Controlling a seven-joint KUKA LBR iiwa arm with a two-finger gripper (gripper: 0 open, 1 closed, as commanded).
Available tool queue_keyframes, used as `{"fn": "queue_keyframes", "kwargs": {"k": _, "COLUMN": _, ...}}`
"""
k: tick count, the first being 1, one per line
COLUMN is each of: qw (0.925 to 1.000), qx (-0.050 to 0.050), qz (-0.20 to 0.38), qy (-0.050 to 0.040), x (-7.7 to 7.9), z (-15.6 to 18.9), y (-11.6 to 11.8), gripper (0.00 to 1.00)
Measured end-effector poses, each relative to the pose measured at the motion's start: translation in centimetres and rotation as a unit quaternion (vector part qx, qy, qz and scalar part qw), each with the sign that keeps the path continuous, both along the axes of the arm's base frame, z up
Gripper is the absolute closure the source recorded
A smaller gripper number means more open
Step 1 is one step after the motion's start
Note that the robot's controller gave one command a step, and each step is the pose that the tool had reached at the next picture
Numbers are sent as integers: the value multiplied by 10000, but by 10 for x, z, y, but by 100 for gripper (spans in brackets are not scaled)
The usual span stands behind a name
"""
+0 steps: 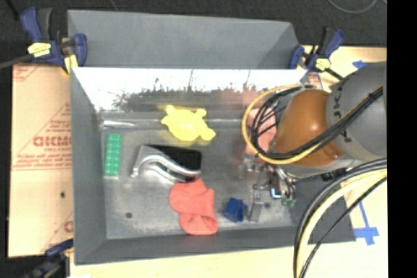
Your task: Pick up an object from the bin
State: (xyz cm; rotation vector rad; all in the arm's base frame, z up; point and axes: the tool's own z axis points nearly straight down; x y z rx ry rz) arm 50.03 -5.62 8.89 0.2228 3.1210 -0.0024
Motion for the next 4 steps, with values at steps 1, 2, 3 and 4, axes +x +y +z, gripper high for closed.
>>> {"fn": "queue_keyframes", "kwargs": {"k": 1, "qw": 10000, "qx": -8, "qz": -19, "qy": 34, "x": -4, "z": -24, "y": 17, "gripper": 0}}
{"fn": "queue_keyframes", "kwargs": {"k": 2, "qw": 9984, "qx": -20, "qz": 569, "qy": 1, "x": -11, "z": -19, "y": 41, "gripper": 0}}
{"fn": "queue_keyframes", "kwargs": {"k": 3, "qw": 9994, "qx": 17, "qz": 353, "qy": 37, "x": -14, "z": -18, "y": 68, "gripper": 100}}
{"fn": "queue_keyframes", "kwargs": {"k": 4, "qw": 9998, "qx": 29, "qz": 190, "qy": 38, "x": -14, "z": -18, "y": 67, "gripper": 100}}
